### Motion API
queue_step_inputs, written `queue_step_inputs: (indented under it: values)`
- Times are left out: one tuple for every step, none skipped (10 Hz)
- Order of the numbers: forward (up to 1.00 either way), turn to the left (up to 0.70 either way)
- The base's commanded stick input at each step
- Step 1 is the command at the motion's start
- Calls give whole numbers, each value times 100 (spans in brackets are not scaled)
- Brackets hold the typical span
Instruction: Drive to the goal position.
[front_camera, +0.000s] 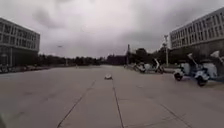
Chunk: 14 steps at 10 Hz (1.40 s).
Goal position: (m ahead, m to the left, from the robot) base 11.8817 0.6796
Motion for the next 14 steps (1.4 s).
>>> queue_step_inputs:
  values:
    - [100, 0]
    - [100, 0]
    - [100, 0]
    - [100, 0]
    - [100, 0]
    - [100, 0]
    - [100, 0]
    - [100, 0]
    - [100, 0]
    - [100, 0]
    - [100, 0]
    - [100, 0]
    - [100, 0]
    - [100, 0]
